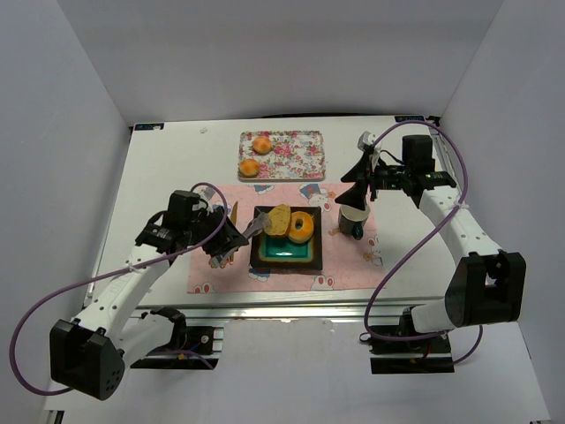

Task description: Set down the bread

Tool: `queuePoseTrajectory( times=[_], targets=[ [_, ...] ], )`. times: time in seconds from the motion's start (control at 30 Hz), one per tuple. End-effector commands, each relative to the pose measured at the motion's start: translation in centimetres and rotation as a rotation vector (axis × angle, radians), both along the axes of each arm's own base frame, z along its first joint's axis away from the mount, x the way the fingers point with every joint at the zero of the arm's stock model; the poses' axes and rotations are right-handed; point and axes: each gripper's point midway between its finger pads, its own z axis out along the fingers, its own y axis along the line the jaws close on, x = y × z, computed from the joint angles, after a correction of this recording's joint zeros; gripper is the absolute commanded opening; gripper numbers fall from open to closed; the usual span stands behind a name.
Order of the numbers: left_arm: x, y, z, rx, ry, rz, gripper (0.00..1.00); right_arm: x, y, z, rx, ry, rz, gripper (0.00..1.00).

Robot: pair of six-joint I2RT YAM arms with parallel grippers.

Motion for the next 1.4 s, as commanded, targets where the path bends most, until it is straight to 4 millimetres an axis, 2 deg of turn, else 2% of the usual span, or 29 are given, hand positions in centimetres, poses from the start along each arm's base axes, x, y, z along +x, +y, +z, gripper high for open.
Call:
queuePoseTrajectory(
  times=[0.0,0.17,0.37,0.6,0.73,0.87,0.97,1.2,1.37],
  targets=[
    [0.4,0.3,1.1,0.020,-0.045,-0.001,0.52,0.0,-0.1,1.4,0.018,-0.042,0.013,0.80],
    [0.3,0.5,1.2,0.030,-0.042,0.006,0.55,0.1,0.0,1.3,0.021,-0.040,0.016,0.80],
    [0.0,1.3,2.6,0.075,-0.054,0.013,0.55,0.2,0.1,1.4,0.025,-0.041,0.021,0.80],
    [1.8,1.7,6.3,0.082,-0.158,0.060,0.42,0.0,0.1,2.0,0.030,-0.068,0.026,0.80],
    [2.9,1.6,8.0,0.066,-0.222,0.077,0.22,-0.5,0.0,1.9,0.027,-0.075,0.029,0.80],
    [3.9,1.6,9.4,0.066,-0.288,0.092,0.08,-0.7,-0.1,1.6,0.022,-0.067,0.032,0.80],
    [4.5,1.6,10.1,0.058,-0.324,0.102,0.03,-0.7,-0.1,1.6,0.020,-0.068,0.032,0.80],
    [5.7,1.7,11.2,0.066,-0.386,0.114,0.01,-0.6,-0.2,1.3,0.012,-0.067,0.026,0.80],
    [6.2,1.8,11.2,0.088,-0.397,0.107,0.01,-0.3,-0.1,1.3,0.012,-0.065,0.026,0.80]
  ],
)
